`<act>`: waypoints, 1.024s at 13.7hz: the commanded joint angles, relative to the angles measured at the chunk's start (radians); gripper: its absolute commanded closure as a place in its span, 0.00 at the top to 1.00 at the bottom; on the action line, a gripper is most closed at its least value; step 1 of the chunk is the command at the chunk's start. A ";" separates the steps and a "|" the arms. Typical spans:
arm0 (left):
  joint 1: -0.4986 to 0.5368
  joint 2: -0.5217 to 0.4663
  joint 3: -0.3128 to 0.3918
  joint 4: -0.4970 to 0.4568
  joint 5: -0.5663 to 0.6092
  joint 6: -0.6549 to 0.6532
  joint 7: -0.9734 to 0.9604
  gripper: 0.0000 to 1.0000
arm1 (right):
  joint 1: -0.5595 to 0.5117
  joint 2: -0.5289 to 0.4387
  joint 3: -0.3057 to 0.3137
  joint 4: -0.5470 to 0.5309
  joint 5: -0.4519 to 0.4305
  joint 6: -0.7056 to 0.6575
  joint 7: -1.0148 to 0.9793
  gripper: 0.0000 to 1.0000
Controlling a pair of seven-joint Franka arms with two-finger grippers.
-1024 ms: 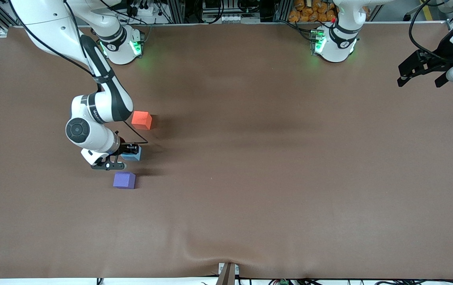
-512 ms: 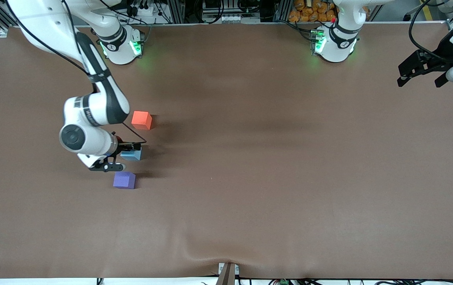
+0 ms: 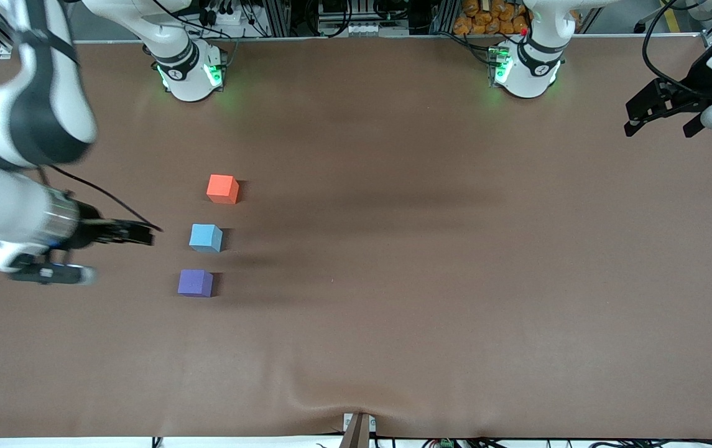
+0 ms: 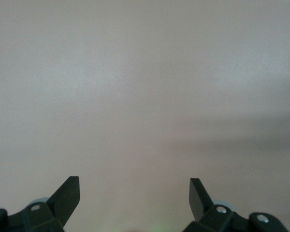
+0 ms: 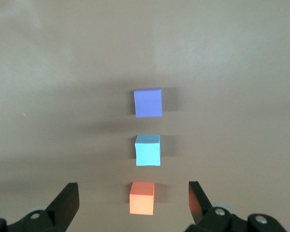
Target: Place blue block between orange and purple blocks
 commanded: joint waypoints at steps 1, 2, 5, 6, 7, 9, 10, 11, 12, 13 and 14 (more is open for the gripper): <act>0.007 -0.008 -0.003 0.003 -0.022 -0.012 0.003 1.00 | -0.010 -0.001 0.008 0.124 -0.051 -0.153 0.001 1.00; 0.007 -0.008 -0.003 0.003 -0.022 -0.012 0.003 1.00 | -0.013 -0.038 0.011 0.124 -0.120 -0.203 -0.008 1.00; 0.007 -0.009 -0.005 0.002 -0.022 -0.013 -0.003 1.00 | -0.025 -0.226 0.017 0.011 -0.145 -0.220 -0.007 1.00; 0.007 -0.011 -0.006 0.002 -0.022 -0.015 -0.003 1.00 | -0.016 -0.276 0.019 -0.050 -0.159 -0.196 0.001 1.00; 0.007 -0.011 -0.008 0.000 -0.022 -0.021 -0.006 1.00 | -0.019 -0.326 0.016 -0.105 -0.159 -0.173 0.004 1.00; 0.007 -0.011 -0.009 0.002 -0.022 -0.027 -0.008 1.00 | -0.062 -0.395 0.011 -0.208 -0.147 -0.108 0.004 1.00; 0.007 -0.011 -0.009 0.002 -0.022 -0.027 -0.008 1.00 | -0.064 -0.409 0.013 -0.230 -0.145 -0.108 0.006 1.00; 0.007 -0.011 -0.009 0.002 -0.022 -0.029 -0.008 1.00 | -0.064 -0.408 0.013 -0.242 -0.145 -0.108 0.004 1.00; 0.007 -0.011 -0.009 0.002 -0.022 -0.029 -0.008 1.00 | -0.068 -0.406 0.013 -0.240 -0.145 -0.113 -0.003 1.00; 0.007 -0.012 -0.009 -0.001 -0.022 -0.033 -0.008 1.00 | -0.076 -0.403 0.011 -0.239 -0.145 -0.113 -0.010 1.00; 0.007 -0.012 -0.009 0.000 -0.022 -0.036 -0.009 1.00 | -0.078 -0.400 0.013 -0.235 -0.145 -0.111 -0.016 1.00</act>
